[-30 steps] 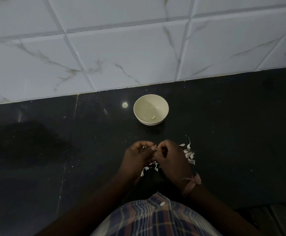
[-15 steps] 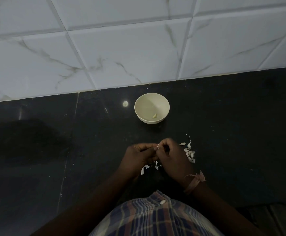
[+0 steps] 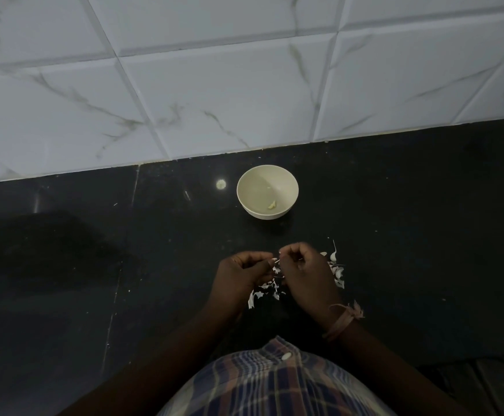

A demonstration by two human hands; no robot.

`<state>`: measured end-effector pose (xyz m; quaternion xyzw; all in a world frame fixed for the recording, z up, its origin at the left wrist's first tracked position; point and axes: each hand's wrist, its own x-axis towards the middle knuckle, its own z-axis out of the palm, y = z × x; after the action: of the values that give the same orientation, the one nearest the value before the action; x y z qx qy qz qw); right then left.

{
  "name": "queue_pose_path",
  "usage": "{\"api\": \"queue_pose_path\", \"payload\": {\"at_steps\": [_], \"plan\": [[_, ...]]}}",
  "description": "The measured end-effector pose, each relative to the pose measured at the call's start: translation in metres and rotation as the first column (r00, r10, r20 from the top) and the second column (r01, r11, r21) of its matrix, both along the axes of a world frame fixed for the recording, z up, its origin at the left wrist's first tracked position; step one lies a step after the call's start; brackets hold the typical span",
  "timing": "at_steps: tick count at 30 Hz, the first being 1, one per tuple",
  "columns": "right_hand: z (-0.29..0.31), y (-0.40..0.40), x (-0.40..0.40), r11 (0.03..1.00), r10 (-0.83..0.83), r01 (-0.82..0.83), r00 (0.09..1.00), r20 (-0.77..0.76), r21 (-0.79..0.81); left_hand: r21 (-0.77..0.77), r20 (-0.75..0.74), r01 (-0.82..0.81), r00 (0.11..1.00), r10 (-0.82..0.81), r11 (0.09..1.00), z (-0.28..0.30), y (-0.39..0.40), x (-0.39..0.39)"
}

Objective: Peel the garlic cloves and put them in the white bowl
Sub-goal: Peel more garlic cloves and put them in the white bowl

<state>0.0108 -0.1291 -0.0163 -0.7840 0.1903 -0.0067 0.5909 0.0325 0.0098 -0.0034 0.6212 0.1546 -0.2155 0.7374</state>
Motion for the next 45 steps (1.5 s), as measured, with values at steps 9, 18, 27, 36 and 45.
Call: {"api": "queue_pose_path", "payload": {"at_steps": [9,18,27,36,45], "plan": [[0.000,0.001,0.000,0.997,0.050,-0.049,0.999,-0.015,0.066,0.238,0.130,0.084,0.984,-0.117,0.968,-0.004,0.007,0.003],[0.007,0.001,0.004,0.915,0.047,-0.002,0.994,-0.102,0.403,0.009,0.041,0.091,0.995,-0.092,0.996,0.000,0.004,0.006],[0.008,-0.005,0.006,0.789,0.134,0.022,0.969,-0.207,0.614,-0.096,-0.076,0.113,0.990,-0.121,0.989,0.000,0.005,0.011],[-0.002,0.001,0.001,0.988,0.112,-0.102,0.991,0.078,-0.119,-0.151,-0.224,-0.026,0.974,-0.008,0.988,-0.002,-0.003,0.013],[-0.014,0.000,0.000,0.811,0.367,-0.127,0.871,0.327,-0.571,-0.436,-0.606,-0.291,0.794,-0.039,0.851,0.006,0.001,0.020]]}}
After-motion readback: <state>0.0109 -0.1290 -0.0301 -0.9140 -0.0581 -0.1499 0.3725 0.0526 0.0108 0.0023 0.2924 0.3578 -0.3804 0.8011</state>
